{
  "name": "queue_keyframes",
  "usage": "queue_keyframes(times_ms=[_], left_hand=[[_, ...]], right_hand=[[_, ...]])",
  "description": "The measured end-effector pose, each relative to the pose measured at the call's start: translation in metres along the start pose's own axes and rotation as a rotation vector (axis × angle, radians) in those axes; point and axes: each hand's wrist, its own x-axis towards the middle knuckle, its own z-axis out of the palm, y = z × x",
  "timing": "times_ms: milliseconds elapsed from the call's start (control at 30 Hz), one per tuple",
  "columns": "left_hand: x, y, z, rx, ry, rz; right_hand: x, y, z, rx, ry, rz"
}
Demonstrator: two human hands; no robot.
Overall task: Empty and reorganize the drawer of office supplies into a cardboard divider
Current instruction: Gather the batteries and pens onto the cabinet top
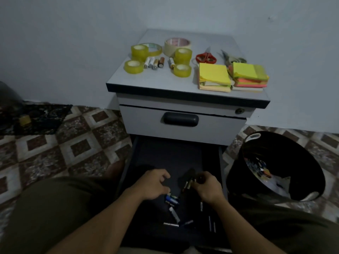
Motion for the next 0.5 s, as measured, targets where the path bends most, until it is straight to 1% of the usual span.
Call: queue_keyframes(times_ms=[267, 333, 500], left_hand=[[0.015, -0.017, 0.04, 0.176, -0.036, 0.052], [0.019, -0.018, 0.046, 0.229, -0.026, 0.09], [0.025, -0.023, 0.053, 0.222, 0.058, 0.125]], right_hand=[[0.01, 0.004, 0.032, -0.209, 0.095, 0.106], [0.012, 0.005, 0.038, -0.221, 0.112, 0.1], [0.017, 0.008, 0.043, -0.208, 0.136, 0.055]])
